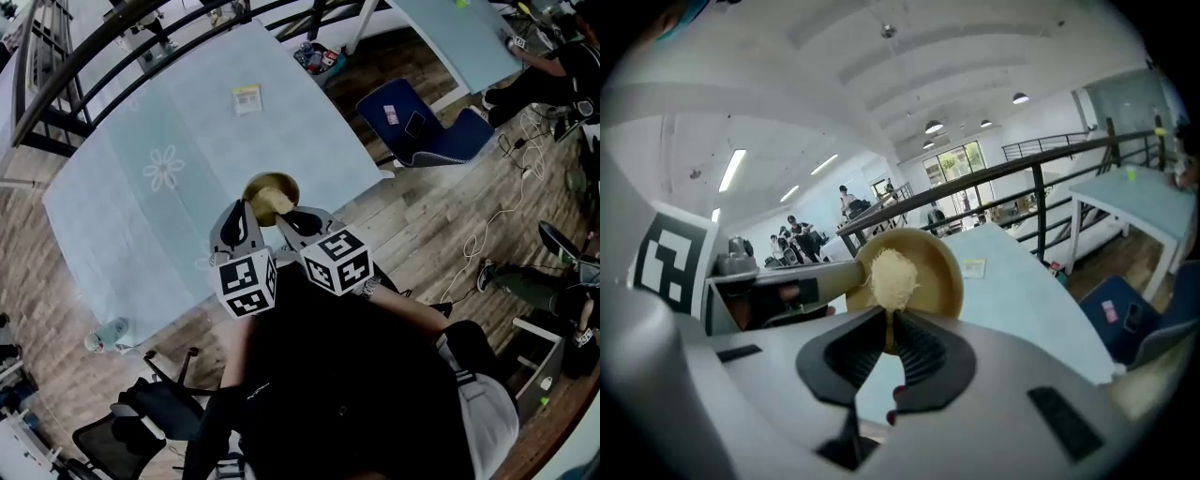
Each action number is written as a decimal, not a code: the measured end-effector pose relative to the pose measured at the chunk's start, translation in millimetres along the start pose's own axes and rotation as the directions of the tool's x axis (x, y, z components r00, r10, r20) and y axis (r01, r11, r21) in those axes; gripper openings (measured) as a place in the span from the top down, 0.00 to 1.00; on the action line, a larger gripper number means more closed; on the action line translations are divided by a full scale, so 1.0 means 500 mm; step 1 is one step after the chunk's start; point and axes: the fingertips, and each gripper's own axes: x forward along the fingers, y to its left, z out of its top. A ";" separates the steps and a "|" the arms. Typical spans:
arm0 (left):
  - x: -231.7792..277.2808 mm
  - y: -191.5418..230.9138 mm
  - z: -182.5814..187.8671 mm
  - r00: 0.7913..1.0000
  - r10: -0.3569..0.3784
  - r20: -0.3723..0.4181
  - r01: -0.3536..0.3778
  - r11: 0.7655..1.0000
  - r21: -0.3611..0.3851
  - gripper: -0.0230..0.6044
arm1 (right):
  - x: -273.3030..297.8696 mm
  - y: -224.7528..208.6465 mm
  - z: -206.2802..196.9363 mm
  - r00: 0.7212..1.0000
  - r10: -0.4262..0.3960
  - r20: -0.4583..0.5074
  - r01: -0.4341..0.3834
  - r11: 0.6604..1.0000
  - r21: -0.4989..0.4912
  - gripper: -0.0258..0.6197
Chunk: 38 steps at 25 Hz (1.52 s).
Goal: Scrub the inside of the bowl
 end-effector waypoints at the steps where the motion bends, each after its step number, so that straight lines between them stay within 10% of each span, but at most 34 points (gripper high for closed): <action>1: 0.000 0.000 -0.002 1.000 0.002 -0.003 -0.002 1.000 0.009 0.93 | 0.002 0.000 -0.003 1.000 -0.019 -0.014 0.018 0.999 -0.041 0.90; 15: -0.002 -0.009 -0.022 0.998 -0.026 -0.057 0.028 0.999 0.044 0.93 | 0.008 -0.030 -0.023 0.967 -0.240 -0.084 0.174 0.868 -0.465 0.90; 23: 0.009 -0.017 -0.037 0.995 -0.039 -0.095 0.044 0.998 0.052 0.93 | 0.006 -0.060 -0.017 0.934 -0.353 -0.048 0.240 0.723 -0.647 0.90; 29: 0.008 -0.012 -0.041 0.992 -0.064 -0.110 0.067 0.997 0.023 0.93 | -0.007 -0.067 0.012 0.916 -0.398 0.049 0.320 0.654 -0.686 0.90; 38: 0.022 -0.013 -0.048 0.988 -0.083 -0.131 0.080 0.997 -0.023 0.93 | -0.036 -0.065 0.065 0.900 -0.383 0.207 0.421 0.650 -0.633 0.90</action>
